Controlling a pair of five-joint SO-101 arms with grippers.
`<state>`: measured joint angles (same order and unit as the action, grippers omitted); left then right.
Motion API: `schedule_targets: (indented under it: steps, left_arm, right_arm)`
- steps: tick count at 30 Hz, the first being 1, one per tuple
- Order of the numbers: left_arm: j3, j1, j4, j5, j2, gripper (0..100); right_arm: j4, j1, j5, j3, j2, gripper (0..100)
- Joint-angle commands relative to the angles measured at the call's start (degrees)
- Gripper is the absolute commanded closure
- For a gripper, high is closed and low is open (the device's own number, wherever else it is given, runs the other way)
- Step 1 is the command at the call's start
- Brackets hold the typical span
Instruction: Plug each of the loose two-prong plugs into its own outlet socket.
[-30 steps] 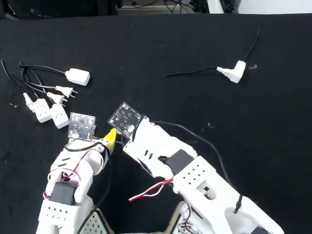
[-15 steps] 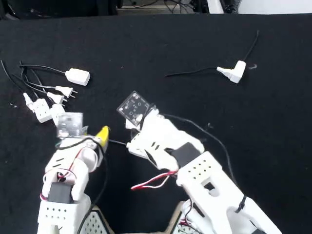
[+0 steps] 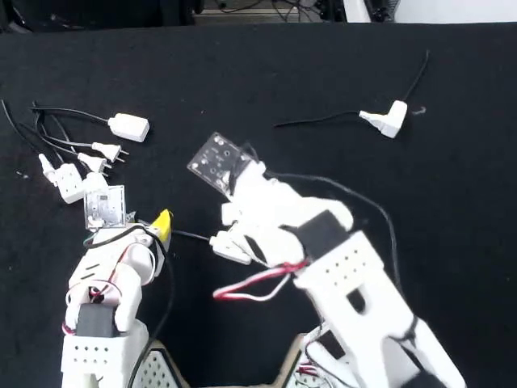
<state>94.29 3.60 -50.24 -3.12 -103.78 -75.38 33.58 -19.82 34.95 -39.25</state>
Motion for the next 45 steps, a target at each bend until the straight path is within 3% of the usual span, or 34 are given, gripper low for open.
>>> schedule_targets:
  steps: [1, 7, 13, 21, 29, 38, 45]
  left_arm:
    - [-3.47, 0.40, -0.09, 0.62, 0.18, 80]
    - [-2.86, 0.31, -0.18, 0.88, 0.26, 80]
    - [-2.15, -7.87, -0.09, 6.77, 1.93, 80]
    - [-5.76, -14.90, 4.57, 11.78, 19.60, 79]
    - [-9.10, -19.38, 12.31, 11.43, 35.16, 80]
    - [-11.47, -32.48, 7.65, 10.46, 34.29, 79]
    - [-6.11, -34.86, 21.80, 10.02, 34.64, 79]
  right_arm:
    - [-6.15, -1.49, -0.62, -9.27, 6.90, 98.8]
    - [-7.65, -1.58, -0.18, -12.18, 17.27, 98.8]
    - [-11.25, -1.41, -0.26, -12.00, 17.98, 98.8]
    - [-15.12, -3.25, -0.70, -13.58, 17.98, 98.8]
    - [-17.76, -20.04, -5.19, -17.71, 17.89, 98.8]
    - [-17.67, -35.16, -13.01, -17.63, 17.89, 98.8]
    - [-17.76, -39.74, -14.95, -17.54, 17.89, 98.8]
